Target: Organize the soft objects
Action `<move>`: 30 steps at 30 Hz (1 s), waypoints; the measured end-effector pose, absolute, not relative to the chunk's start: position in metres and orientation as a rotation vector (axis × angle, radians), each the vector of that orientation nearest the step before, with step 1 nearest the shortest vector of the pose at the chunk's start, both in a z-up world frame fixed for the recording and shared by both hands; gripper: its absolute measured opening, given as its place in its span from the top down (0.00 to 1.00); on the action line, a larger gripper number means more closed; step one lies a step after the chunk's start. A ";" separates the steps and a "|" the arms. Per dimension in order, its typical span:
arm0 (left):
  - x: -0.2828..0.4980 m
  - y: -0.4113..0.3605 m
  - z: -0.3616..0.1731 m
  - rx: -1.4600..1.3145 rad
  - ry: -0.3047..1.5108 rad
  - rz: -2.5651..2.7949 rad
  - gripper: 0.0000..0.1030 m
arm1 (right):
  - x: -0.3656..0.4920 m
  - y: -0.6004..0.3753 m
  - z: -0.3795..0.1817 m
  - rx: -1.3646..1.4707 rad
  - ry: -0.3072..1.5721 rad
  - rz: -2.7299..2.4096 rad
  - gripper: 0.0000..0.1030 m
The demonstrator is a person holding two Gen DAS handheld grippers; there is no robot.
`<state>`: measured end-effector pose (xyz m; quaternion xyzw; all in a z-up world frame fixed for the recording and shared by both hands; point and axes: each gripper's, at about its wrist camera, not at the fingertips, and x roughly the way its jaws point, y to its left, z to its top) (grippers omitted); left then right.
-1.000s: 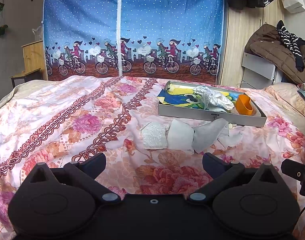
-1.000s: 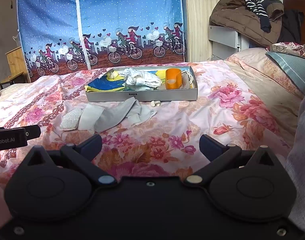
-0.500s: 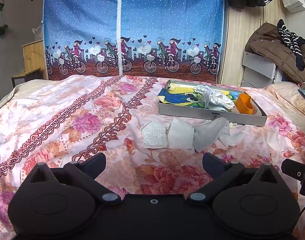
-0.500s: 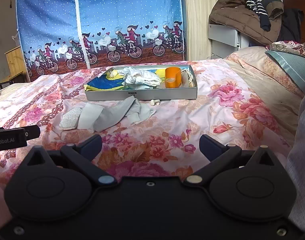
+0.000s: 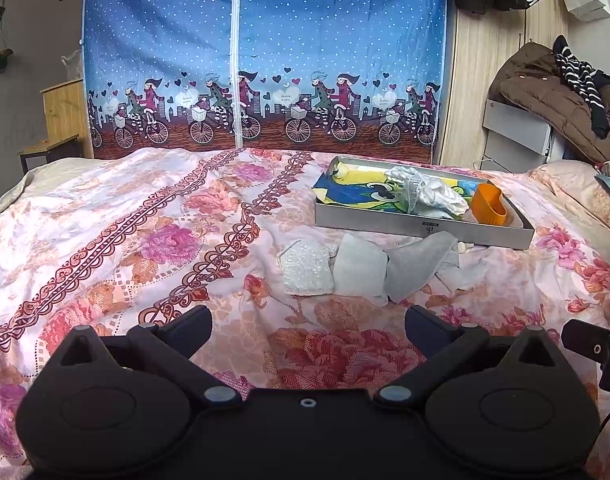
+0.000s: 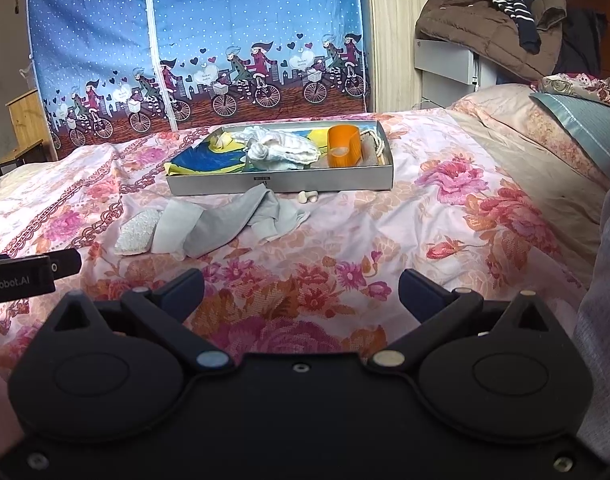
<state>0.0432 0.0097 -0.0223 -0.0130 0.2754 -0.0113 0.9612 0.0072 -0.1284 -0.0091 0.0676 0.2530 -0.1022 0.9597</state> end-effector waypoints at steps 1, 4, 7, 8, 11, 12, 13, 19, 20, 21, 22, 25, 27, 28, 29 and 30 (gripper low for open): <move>0.043 0.010 -0.022 -0.026 0.558 -0.023 0.01 | 0.008 -0.129 -0.009 0.138 0.516 -0.207 0.00; 0.044 0.009 -0.022 -0.027 0.558 -0.023 0.01 | 0.010 -0.130 -0.010 0.144 0.526 -0.206 0.00; 0.047 0.007 -0.022 -0.029 0.555 -0.026 0.01 | 0.012 -0.130 -0.011 0.152 0.536 -0.205 0.00; 0.048 0.006 -0.022 -0.029 0.554 -0.027 0.01 | 0.013 -0.131 -0.011 0.154 0.539 -0.206 0.00; 0.049 0.006 -0.021 -0.030 0.519 -0.009 0.01 | 0.014 -0.131 -0.012 0.166 0.538 -0.209 0.00; 0.050 0.007 -0.020 -0.034 0.513 -0.007 0.01 | 0.013 -0.131 -0.012 0.170 0.533 -0.211 0.00; 0.051 0.008 -0.021 -0.040 0.512 -0.007 0.01 | 0.013 -0.132 -0.011 0.174 0.531 -0.213 0.00; 0.062 0.012 -0.025 -0.065 0.490 0.009 0.01 | 0.030 -0.137 -0.012 0.181 0.556 -0.185 0.00; 0.065 0.012 -0.026 -0.065 0.480 0.009 0.01 | 0.037 -0.137 -0.013 0.164 0.565 -0.174 0.00; 0.069 0.011 -0.027 -0.063 0.470 0.009 0.01 | 0.045 -0.137 -0.013 0.141 0.573 -0.167 0.00; 0.074 0.010 -0.029 -0.058 0.461 0.011 0.01 | 0.055 -0.136 -0.014 0.108 0.582 -0.159 0.00; 0.088 0.006 -0.034 -0.040 0.442 0.011 0.01 | 0.084 -0.134 -0.015 0.044 0.586 -0.143 0.00; 0.097 0.005 -0.037 -0.040 0.432 0.003 0.01 | 0.106 -0.133 -0.016 0.022 0.583 -0.136 0.00; 0.102 0.005 -0.038 -0.045 0.427 -0.004 0.01 | 0.116 -0.132 -0.017 0.009 0.583 -0.134 0.00; 0.106 0.006 -0.040 -0.051 0.422 -0.012 0.01 | 0.128 -0.131 -0.019 -0.006 0.585 -0.130 0.00; 0.112 0.006 -0.041 -0.058 0.417 -0.020 0.01 | 0.139 -0.130 -0.021 -0.020 0.586 -0.128 0.00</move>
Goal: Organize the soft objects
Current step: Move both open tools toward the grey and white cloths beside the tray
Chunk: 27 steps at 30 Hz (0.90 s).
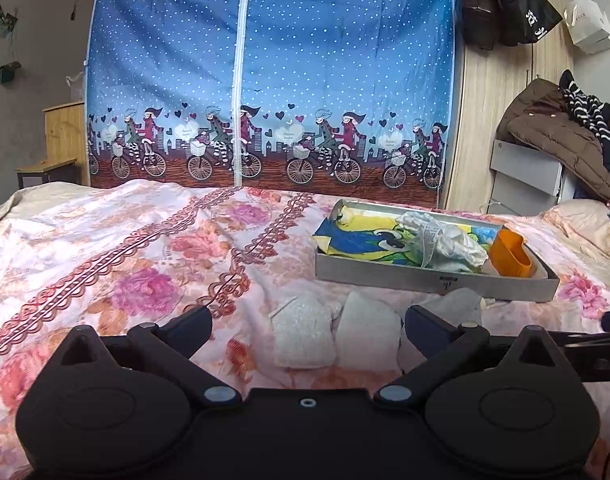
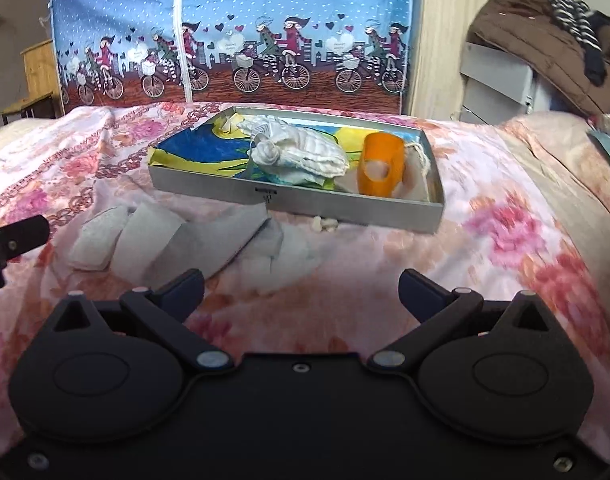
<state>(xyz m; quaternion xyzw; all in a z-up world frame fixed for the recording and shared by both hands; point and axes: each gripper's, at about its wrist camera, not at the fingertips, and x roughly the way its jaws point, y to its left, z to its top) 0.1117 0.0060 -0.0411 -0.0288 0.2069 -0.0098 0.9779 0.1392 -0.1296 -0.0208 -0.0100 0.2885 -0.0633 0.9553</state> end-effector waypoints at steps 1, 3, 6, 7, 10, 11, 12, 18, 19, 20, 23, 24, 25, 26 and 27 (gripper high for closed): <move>0.118 0.006 -0.043 -0.061 0.411 -0.030 0.01 | 0.149 -0.128 -0.022 -0.027 0.578 -0.133 0.00; 0.130 0.004 -0.048 -0.053 0.389 -0.065 0.01 | 0.165 -0.126 -0.025 -0.023 0.562 -0.136 0.00; 0.152 0.002 -0.058 -0.010 0.371 -0.110 0.01 | 0.181 -0.125 -0.033 -0.026 0.552 -0.104 0.00; 0.158 0.002 -0.062 -0.013 0.378 -0.126 0.01 | 0.185 -0.124 -0.037 -0.047 0.551 -0.092 0.00; 0.176 0.004 -0.071 -0.034 0.387 -0.195 0.01 | 0.195 -0.120 -0.045 -0.122 0.551 -0.059 0.00; 0.182 0.003 -0.073 -0.033 0.385 -0.221 0.01 | 0.198 -0.120 -0.047 -0.136 0.551 -0.049 0.00; 0.187 0.002 -0.076 -0.027 0.385 -0.243 0.01 | 0.201 -0.120 -0.048 -0.143 0.550 -0.037 0.00; 0.211 0.004 -0.090 -0.036 0.461 -0.329 0.07 | 0.211 -0.121 -0.055 -0.159 0.535 0.029 0.01; 0.213 0.004 -0.092 -0.037 0.468 -0.335 0.07 | 0.212 -0.120 -0.055 -0.165 0.528 0.034 0.01; 0.214 0.004 -0.093 -0.038 0.474 -0.342 0.09 | 0.213 -0.118 -0.055 -0.171 0.523 0.041 0.01; 0.219 0.005 -0.099 -0.045 0.499 -0.366 0.16 | 0.213 -0.117 -0.051 -0.192 0.504 0.058 0.08; 0.220 0.004 -0.100 -0.045 0.504 -0.373 0.17 | 0.214 -0.115 -0.051 -0.201 0.501 0.062 0.12; 0.221 0.003 -0.101 -0.046 0.508 -0.382 0.19 | 0.218 -0.114 -0.051 -0.207 0.500 0.068 0.17; 0.222 0.003 -0.101 -0.049 0.511 -0.393 0.21 | 0.218 -0.114 -0.050 -0.208 0.502 0.076 0.20; 0.223 0.003 -0.101 -0.053 0.513 -0.403 0.21 | 0.222 -0.113 -0.050 -0.206 0.507 0.083 0.24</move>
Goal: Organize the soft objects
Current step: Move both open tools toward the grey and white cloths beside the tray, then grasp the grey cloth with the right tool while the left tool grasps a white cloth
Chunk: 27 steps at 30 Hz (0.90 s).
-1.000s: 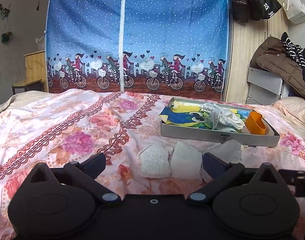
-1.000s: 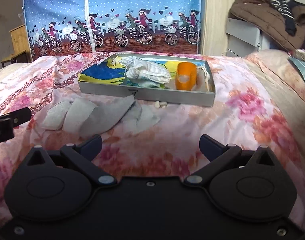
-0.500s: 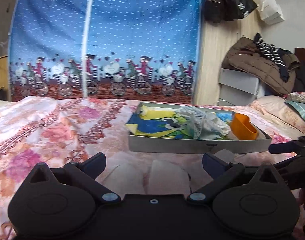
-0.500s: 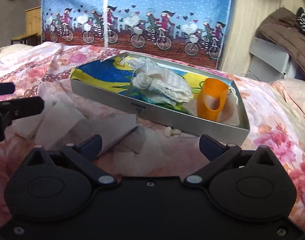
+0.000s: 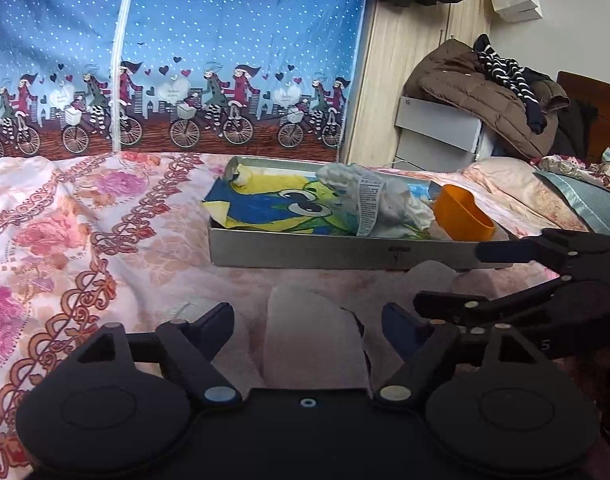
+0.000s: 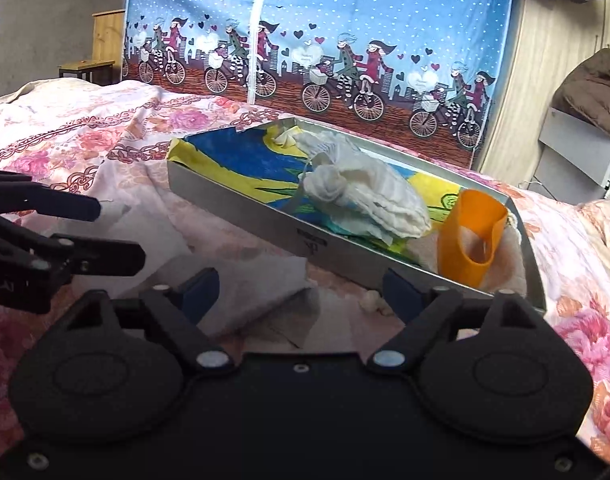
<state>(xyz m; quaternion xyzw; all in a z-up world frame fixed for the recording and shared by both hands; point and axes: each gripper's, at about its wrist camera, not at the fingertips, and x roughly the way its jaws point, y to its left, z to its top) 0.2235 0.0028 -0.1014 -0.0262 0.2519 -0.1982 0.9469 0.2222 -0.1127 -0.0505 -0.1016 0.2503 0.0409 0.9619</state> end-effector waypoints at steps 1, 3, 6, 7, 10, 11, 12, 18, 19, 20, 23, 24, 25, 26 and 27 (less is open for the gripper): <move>0.224 0.002 -0.102 -0.057 0.515 -0.412 0.23 | 0.224 -0.113 -0.051 -0.201 0.515 0.090 0.28; 0.226 0.002 -0.104 -0.056 0.527 -0.426 0.26 | 0.227 -0.113 -0.054 -0.192 0.531 0.100 0.34; 0.230 0.003 -0.108 -0.073 0.567 -0.449 0.37 | 0.226 -0.118 -0.059 -0.165 0.550 0.113 0.42; 0.231 0.004 -0.109 -0.082 0.576 -0.452 0.40 | 0.226 -0.119 -0.059 -0.159 0.553 0.116 0.45; 0.232 0.005 -0.110 -0.096 0.586 -0.455 0.42 | 0.223 -0.118 -0.059 -0.159 0.545 0.128 0.48; 0.233 0.006 -0.110 -0.100 0.591 -0.456 0.42 | 0.221 -0.116 -0.059 -0.164 0.541 0.132 0.50; 0.233 0.006 -0.111 -0.101 0.597 -0.455 0.42 | 0.219 -0.115 -0.059 -0.169 0.540 0.139 0.52; 0.234 0.005 -0.114 -0.090 0.625 -0.448 0.42 | 0.215 -0.108 -0.059 -0.190 0.547 0.168 0.65; 0.234 0.005 -0.115 -0.092 0.628 -0.448 0.44 | 0.214 -0.108 -0.058 -0.191 0.545 0.167 0.68; 0.235 0.006 -0.115 -0.097 0.632 -0.448 0.47 | 0.212 -0.108 -0.057 -0.192 0.541 0.169 0.69; 0.235 0.010 -0.115 -0.121 0.641 -0.447 0.54 | 0.206 -0.108 -0.054 -0.199 0.528 0.174 0.73; 0.236 0.011 -0.116 -0.128 0.646 -0.447 0.56 | 0.205 -0.107 -0.054 -0.206 0.525 0.175 0.75; 0.236 0.011 -0.116 -0.132 0.650 -0.442 0.62 | 0.203 -0.106 -0.053 -0.217 0.522 0.178 0.78; 0.236 0.011 -0.116 -0.134 0.654 -0.438 0.67 | 0.202 -0.104 -0.053 -0.230 0.518 0.182 0.80; 0.236 0.012 -0.116 -0.138 0.657 -0.439 0.69 | 0.200 -0.101 -0.052 -0.246 0.514 0.185 0.81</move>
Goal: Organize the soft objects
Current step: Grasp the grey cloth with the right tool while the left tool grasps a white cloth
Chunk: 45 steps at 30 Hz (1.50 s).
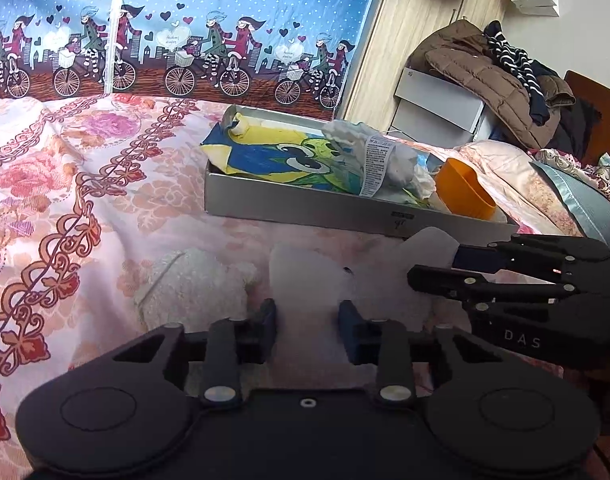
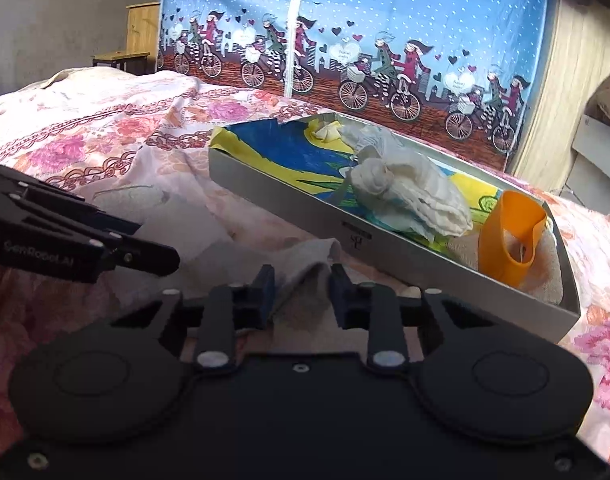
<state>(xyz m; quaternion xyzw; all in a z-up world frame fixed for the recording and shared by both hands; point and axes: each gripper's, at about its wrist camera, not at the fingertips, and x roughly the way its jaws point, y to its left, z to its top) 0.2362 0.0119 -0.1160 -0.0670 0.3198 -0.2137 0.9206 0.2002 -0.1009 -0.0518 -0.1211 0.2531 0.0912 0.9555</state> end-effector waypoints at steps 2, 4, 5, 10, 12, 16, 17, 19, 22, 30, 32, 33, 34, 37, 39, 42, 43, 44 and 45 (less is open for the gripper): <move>0.235 0.012 -0.115 -0.141 0.656 -0.440 0.76 | 0.197 -0.096 -0.051 -0.271 0.507 0.193 0.85; 0.233 0.011 -0.114 -0.136 0.650 -0.444 0.81 | 0.194 -0.093 -0.049 -0.296 0.496 0.201 0.90; 0.232 0.010 -0.113 -0.131 0.645 -0.445 0.83 | 0.192 -0.091 -0.048 -0.308 0.491 0.204 0.91; 0.224 0.005 -0.107 -0.100 0.610 -0.448 0.92 | 0.184 -0.083 -0.044 -0.370 0.455 0.214 0.95; 0.221 0.004 -0.103 -0.100 0.586 -0.442 0.92 | 0.180 -0.080 -0.039 -0.398 0.432 0.215 0.96; 0.213 0.002 -0.093 -0.089 0.528 -0.412 0.93 | 0.175 -0.078 -0.029 -0.417 0.409 0.218 0.96; 0.212 0.002 -0.092 -0.089 0.527 -0.416 0.93 | 0.175 -0.079 -0.027 -0.419 0.412 0.221 0.96; 0.210 0.000 -0.091 -0.080 0.526 -0.420 0.93 | 0.174 -0.079 -0.024 -0.442 0.416 0.214 0.96; 0.207 -0.004 -0.093 -0.040 0.522 -0.423 0.93 | 0.173 -0.083 -0.020 -0.462 0.415 0.189 0.96; 0.213 -0.003 -0.103 0.009 0.565 -0.399 0.88 | 0.185 -0.093 -0.031 -0.457 0.502 0.148 0.94; 0.212 -0.002 -0.102 0.020 0.548 -0.398 0.81 | 0.183 -0.091 -0.031 -0.452 0.484 0.151 0.94; 0.210 -0.003 -0.101 0.026 0.539 -0.406 0.81 | 0.182 -0.090 -0.031 -0.452 0.476 0.158 0.94; 0.209 -0.004 -0.100 0.031 0.531 -0.415 0.81 | 0.181 -0.089 -0.032 -0.451 0.468 0.168 0.93; 0.206 -0.008 -0.099 0.052 0.529 -0.459 0.81 | 0.177 -0.084 -0.033 -0.474 0.452 0.193 0.93; 0.204 -0.011 -0.101 0.069 0.534 -0.485 0.81 | 0.176 -0.080 -0.034 -0.493 0.446 0.204 0.92; 0.202 -0.015 -0.102 0.090 0.535 -0.508 0.81 | 0.175 -0.076 -0.034 -0.510 0.442 0.208 0.87; 0.202 -0.016 -0.103 0.094 0.537 -0.509 0.81 | 0.175 -0.076 -0.033 -0.511 0.437 0.207 0.83; 0.202 -0.016 -0.103 0.096 0.539 -0.510 0.81 | 0.174 -0.076 -0.032 -0.511 0.432 0.204 0.81; 0.202 -0.016 -0.104 0.097 0.543 -0.510 0.81 | 0.172 -0.078 -0.029 -0.510 0.425 0.201 0.77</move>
